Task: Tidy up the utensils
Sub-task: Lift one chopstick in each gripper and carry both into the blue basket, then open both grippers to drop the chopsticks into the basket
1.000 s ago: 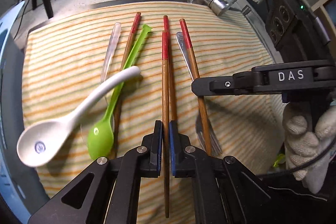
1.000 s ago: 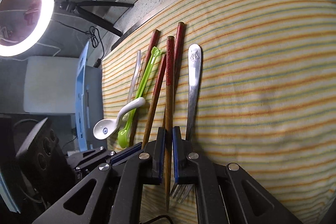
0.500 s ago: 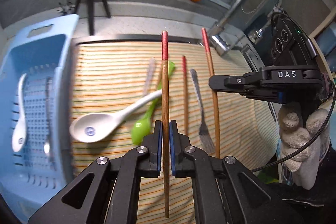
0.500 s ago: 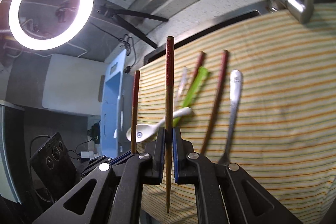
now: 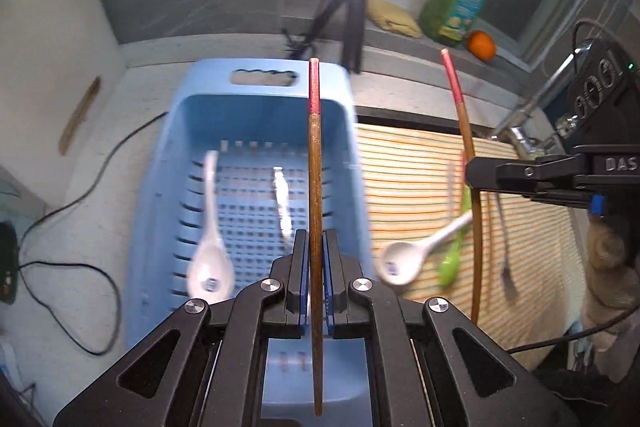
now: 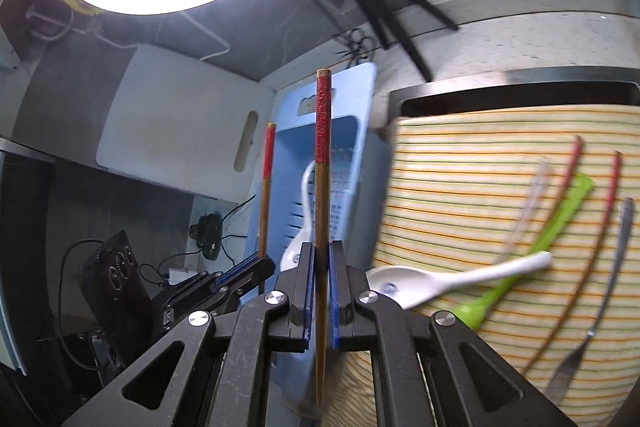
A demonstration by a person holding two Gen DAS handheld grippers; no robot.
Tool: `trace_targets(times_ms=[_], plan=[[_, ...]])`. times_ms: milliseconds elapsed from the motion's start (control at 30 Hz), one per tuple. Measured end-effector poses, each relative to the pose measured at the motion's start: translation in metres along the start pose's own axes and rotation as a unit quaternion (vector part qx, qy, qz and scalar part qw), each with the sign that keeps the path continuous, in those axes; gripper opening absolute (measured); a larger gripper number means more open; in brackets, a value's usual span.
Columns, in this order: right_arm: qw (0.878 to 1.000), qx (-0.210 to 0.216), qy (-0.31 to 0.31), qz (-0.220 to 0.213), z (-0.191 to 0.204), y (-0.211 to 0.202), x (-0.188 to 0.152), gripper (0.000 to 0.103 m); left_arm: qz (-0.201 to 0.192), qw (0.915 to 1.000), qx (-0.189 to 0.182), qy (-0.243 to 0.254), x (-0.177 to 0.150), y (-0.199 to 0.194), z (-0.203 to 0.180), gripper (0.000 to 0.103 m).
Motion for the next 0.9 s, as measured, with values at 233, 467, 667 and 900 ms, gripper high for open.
trace_targets(times_ms=[233,467,667,900], plan=[[0.999,-0.025,0.005,0.024,0.016,0.062,0.016,0.006,0.019,0.9996,0.018,-0.012,0.008,0.022,0.037,0.005],[0.997,-0.06,-0.004,0.051,0.014,0.103,0.013,0.006,0.039,0.9981,0.046,0.011,0.006,0.038,0.043,0.005],[0.995,-0.079,-0.013,0.054,0.011,0.113,0.016,0.009,0.041,0.9965,0.071,0.016,0.008,0.041,0.05,0.009],[0.996,-0.08,-0.024,0.041,0.012,0.101,0.018,0.032,0.037,0.9946,0.095,0.017,0.008,0.033,0.053,0.026]])
Point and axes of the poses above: each gripper's, at about its wrist camera, not at the fingertips, and y roughly the way its jaws point, z to its left, x to its top, the point moved 10 cm from there along y, roughly the way its jaws point, and after that the axes turned 5 degrees about z, right-handed, at the moved point
